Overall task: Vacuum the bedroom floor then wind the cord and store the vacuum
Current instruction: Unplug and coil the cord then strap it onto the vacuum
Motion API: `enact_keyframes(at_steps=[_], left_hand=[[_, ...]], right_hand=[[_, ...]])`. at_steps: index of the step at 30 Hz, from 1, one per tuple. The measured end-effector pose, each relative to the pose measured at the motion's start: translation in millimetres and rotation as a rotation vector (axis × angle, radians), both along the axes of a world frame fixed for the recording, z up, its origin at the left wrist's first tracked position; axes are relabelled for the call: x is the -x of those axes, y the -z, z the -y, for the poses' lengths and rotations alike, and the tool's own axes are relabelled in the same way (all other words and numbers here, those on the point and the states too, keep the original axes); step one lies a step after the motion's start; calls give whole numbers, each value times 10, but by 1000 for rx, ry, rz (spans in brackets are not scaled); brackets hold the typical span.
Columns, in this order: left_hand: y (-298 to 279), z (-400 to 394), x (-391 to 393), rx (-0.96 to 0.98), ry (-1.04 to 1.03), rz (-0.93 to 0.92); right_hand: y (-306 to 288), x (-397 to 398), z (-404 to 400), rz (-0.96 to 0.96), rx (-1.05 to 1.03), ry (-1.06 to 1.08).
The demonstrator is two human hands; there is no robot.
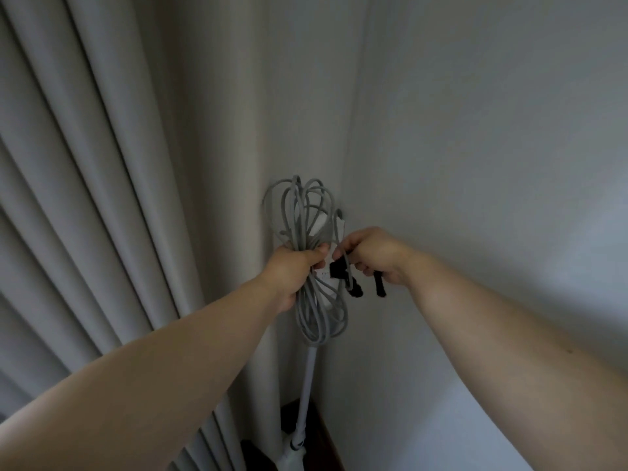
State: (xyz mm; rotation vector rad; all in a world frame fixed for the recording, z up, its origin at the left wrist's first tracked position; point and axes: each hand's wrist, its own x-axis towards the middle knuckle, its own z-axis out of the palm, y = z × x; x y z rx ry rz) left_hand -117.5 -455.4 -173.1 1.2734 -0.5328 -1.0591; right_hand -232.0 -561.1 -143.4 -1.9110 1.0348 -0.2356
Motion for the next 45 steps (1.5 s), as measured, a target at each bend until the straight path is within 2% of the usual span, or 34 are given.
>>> enact_keyframes(at_steps=[3, 7, 12, 17, 23, 26, 28, 31, 32, 35, 37, 40, 45], left_hand=[[5, 37, -28, 4, 25, -34], [-7, 90, 8, -39, 47, -61], [-16, 124, -21, -121, 20, 20], [8, 112, -8, -166, 79, 116], [23, 100, 8, -136, 109, 104], [58, 138, 8, -143, 56, 136], [71, 160, 1, -166, -10, 155], [73, 190, -4, -151, -70, 147], [65, 196, 8, -145, -79, 153], [46, 223, 55, -141, -101, 183], [38, 253, 80, -133, -115, 173], [-7, 306, 126, -145, -131, 107], [-71, 353, 223, -214, -93, 97]], right_hand=[[-43, 20, -3, 33, 30, -72], [-22, -22, -13, 243, -7, -52], [67, -34, 0, 326, 28, 5], [111, -19, 24, 399, 45, 108], [137, -9, 18, 331, 17, 152], [132, 16, -30, 236, -12, 142], [52, 30, -79, 124, 13, 116], [-104, 35, -146, -201, 46, -8], [-134, 34, -156, -239, 32, -8], [-205, 33, -168, -106, -33, 142], [-215, 30, -148, 29, 59, 183], [-189, 2, -257, -1, 174, 8], [-75, -43, -286, -95, 167, -150]])
